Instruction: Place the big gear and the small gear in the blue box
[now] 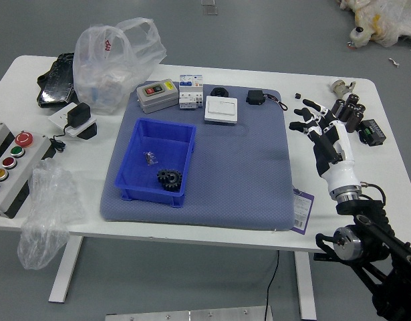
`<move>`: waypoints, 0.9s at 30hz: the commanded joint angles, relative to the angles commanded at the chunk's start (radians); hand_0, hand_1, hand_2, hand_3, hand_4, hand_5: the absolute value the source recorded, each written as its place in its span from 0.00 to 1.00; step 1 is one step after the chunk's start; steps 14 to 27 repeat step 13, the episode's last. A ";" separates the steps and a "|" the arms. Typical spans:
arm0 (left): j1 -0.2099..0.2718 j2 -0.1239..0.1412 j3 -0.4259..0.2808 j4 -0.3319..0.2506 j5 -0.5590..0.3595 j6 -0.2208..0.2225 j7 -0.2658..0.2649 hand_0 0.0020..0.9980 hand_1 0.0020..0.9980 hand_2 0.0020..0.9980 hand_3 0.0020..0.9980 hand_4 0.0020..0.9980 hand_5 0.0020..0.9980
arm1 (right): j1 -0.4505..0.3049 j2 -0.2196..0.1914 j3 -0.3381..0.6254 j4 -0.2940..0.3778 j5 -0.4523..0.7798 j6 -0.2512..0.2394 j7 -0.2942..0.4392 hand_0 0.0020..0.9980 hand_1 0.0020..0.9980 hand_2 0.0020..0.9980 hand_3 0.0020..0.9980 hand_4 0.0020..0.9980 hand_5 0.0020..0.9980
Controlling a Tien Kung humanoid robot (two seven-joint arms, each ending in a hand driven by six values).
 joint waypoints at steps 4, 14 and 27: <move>0.004 -0.002 0.007 0.001 -0.011 0.001 -0.005 0.66 0.62 0.60 0.76 0.76 0.71 | -0.003 -0.006 -0.001 0.011 0.020 0.004 0.005 0.39 0.30 0.44 0.62 0.84 0.41; 0.020 -0.004 0.011 0.001 -0.018 0.003 -0.005 0.66 0.62 0.60 0.76 0.76 0.71 | -0.006 -0.002 0.013 0.022 0.035 0.008 0.010 0.37 0.29 0.43 0.62 0.85 0.41; 0.020 -0.004 0.011 0.001 -0.018 0.003 -0.005 0.66 0.62 0.60 0.76 0.76 0.71 | -0.006 -0.002 0.013 0.022 0.035 0.008 0.010 0.37 0.29 0.43 0.62 0.85 0.41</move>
